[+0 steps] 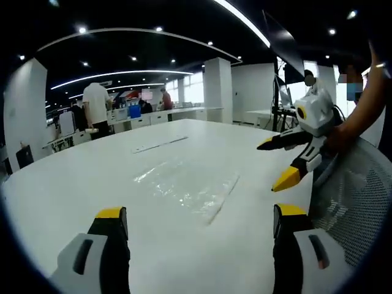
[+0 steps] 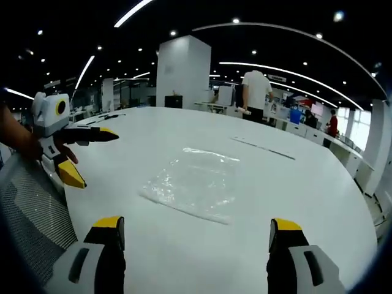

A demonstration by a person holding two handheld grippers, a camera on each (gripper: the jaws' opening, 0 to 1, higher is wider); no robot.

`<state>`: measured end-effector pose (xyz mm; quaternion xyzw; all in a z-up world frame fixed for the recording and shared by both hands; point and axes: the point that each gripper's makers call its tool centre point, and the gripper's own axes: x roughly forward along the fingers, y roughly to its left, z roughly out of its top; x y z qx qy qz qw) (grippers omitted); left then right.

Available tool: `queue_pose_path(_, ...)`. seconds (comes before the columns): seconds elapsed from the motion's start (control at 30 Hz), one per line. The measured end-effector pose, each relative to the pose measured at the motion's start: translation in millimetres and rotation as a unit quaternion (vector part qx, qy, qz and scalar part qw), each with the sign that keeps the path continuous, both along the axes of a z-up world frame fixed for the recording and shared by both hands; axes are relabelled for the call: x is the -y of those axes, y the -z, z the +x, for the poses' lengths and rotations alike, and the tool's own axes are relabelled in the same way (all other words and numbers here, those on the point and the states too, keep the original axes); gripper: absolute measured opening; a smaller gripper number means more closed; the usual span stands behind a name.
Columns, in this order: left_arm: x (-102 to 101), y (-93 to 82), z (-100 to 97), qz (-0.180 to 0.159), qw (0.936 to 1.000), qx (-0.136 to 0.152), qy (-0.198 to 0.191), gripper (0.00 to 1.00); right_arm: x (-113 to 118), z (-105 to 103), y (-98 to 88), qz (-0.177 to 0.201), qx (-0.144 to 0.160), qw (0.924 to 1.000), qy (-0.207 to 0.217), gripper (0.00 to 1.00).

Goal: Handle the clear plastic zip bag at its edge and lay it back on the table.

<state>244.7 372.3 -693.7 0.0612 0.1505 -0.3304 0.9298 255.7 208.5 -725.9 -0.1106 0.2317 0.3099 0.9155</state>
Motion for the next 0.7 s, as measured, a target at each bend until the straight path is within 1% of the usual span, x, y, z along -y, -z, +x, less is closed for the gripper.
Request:
queue_pose_path(0.23,1.4,-2.9,-2.3,0.003,1.0000,0.000,0.001,0.99,-1.6,-1.3,-4.7,0.001,0.003,1.0000,0.002,0.99)
queue_pose_path(0.7,-0.9,4.1,0.0,0.008,1.0000,-0.003,0.003,0.98,-1.5,-1.4,-5.0,0.001,0.004,1.0000,0.003,0.98)
